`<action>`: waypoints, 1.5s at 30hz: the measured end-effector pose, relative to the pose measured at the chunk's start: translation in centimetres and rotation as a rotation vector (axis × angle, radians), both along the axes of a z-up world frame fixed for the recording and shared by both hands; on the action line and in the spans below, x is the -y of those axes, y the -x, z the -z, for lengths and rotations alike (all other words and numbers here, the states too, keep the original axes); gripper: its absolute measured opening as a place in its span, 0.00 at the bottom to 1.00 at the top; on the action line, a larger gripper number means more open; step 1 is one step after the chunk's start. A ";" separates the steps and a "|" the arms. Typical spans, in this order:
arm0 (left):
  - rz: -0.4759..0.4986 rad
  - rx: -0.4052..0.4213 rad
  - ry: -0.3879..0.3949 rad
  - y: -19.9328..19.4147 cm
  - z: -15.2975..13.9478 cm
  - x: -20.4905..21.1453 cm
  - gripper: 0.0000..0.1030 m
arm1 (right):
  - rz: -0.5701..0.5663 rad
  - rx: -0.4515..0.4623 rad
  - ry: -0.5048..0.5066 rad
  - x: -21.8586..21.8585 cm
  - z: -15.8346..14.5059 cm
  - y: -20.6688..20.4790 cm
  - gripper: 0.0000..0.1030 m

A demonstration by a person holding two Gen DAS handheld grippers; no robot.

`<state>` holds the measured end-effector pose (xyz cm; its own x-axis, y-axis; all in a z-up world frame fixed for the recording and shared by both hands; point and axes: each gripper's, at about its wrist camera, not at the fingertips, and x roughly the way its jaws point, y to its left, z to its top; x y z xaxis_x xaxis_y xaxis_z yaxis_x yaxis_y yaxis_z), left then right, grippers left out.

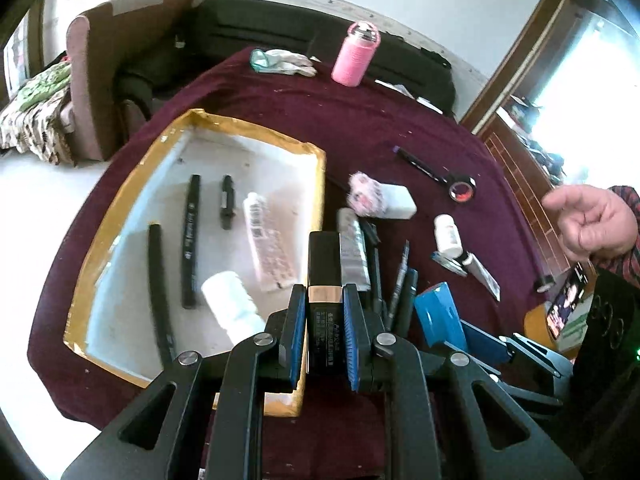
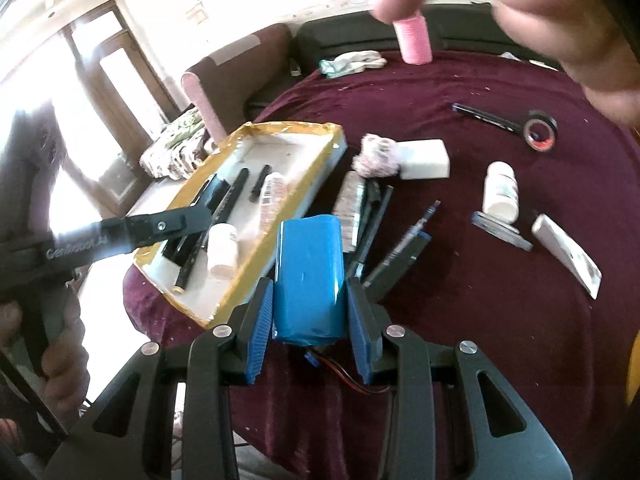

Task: Organize objects
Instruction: 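Lift and carry the battery and cosmetic tube with both tools over the tray, then open the right tool to drop the battery while the left tool releases the cosmetic tube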

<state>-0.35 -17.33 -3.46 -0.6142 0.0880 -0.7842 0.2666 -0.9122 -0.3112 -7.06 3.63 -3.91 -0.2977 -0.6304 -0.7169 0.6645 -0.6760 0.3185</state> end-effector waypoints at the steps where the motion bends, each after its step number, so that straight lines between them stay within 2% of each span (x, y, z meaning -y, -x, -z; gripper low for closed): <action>1: -0.005 0.003 0.002 0.1 0.1 0.4 0.14 | -0.004 0.000 0.000 0.3 0.0 0.1 0.32; 15: -0.090 0.040 -0.024 2.8 1.5 6.2 0.14 | -0.050 -0.014 0.007 5.0 -0.7 2.2 0.32; 22: -0.123 0.102 -0.058 5.2 4.3 8.8 0.14 | -0.060 -0.008 0.008 7.6 -0.5 4.1 0.32; 36: -0.126 0.169 -0.074 7.6 6.9 10.0 0.14 | -0.064 0.027 0.010 12.8 1.0 9.3 0.32; 45: -0.137 0.204 -0.067 8.3 8.2 10.6 0.14 | -0.070 0.039 -0.040 15.8 3.0 11.5 0.33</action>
